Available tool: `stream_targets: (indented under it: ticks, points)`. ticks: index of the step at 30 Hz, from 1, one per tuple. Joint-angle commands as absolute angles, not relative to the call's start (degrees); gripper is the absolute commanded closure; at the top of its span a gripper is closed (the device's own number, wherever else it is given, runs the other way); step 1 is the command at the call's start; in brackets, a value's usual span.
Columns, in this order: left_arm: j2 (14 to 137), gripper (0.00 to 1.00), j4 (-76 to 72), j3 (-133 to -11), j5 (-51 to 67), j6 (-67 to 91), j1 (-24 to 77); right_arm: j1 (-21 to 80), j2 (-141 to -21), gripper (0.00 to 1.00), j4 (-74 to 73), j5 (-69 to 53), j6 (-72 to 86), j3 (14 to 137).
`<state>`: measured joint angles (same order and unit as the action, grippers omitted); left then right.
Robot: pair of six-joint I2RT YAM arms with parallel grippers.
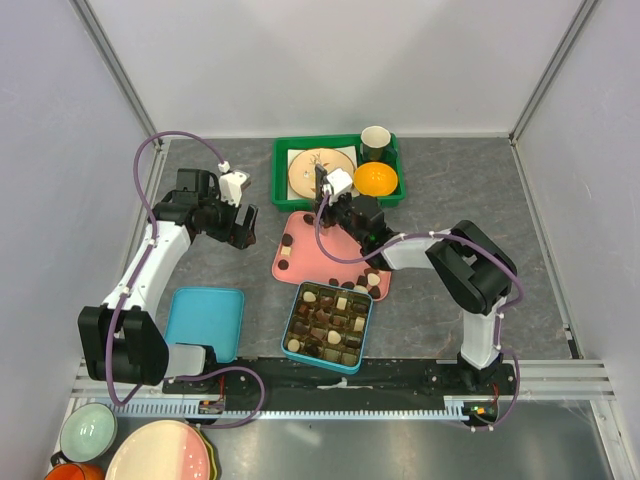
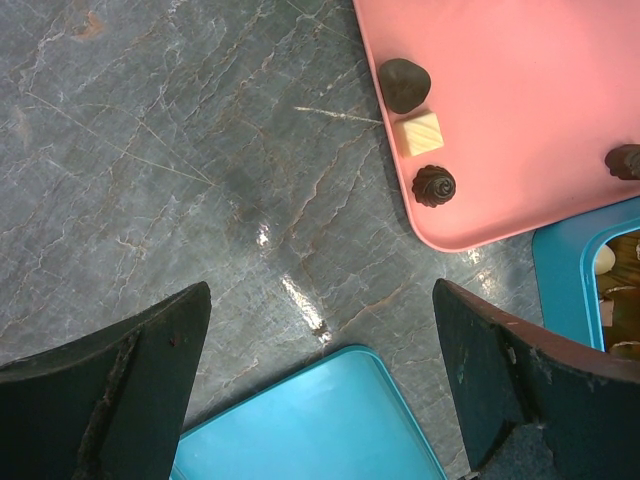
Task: Pack the chocolate
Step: Pick up the fake chocolate from the plate, then place the fake chocolate in the packing box.
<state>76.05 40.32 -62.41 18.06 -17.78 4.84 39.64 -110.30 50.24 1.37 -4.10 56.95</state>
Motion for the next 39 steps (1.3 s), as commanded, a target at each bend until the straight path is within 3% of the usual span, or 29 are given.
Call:
stream_targets:
  ticks: [1,12,20,24,29,39]
  points:
    - [74.6,0.01,39.6,-63.3,17.8,-19.8,4.6,39.1,-111.3,0.48,54.7,0.3,-4.0,58.5]
    - [74.5,0.01,39.8,-63.5,17.8,-19.9,4.6,39.1,-110.3,0.55,54.2,-5.2,-2.7,57.0]
    - [74.0,0.01,40.5,-63.3,17.3,-20.1,4.6,39.1,-105.0,0.75,53.9,-3.9,-1.7,53.2]
    - [73.7,0.01,40.6,-62.9,17.4,-20.1,4.6,39.2,-94.1,0.81,51.6,-6.1,-0.7,49.1]
    - [73.4,0.01,40.6,-62.7,17.9,-20.0,4.6,40.8,-78.3,0.86,38.7,-13.0,-0.2,44.5]
    - [72.8,0.01,40.8,-61.9,18.0,-20.3,4.6,56.7,-58.4,0.85,12.1,-11.9,1.4,40.2]
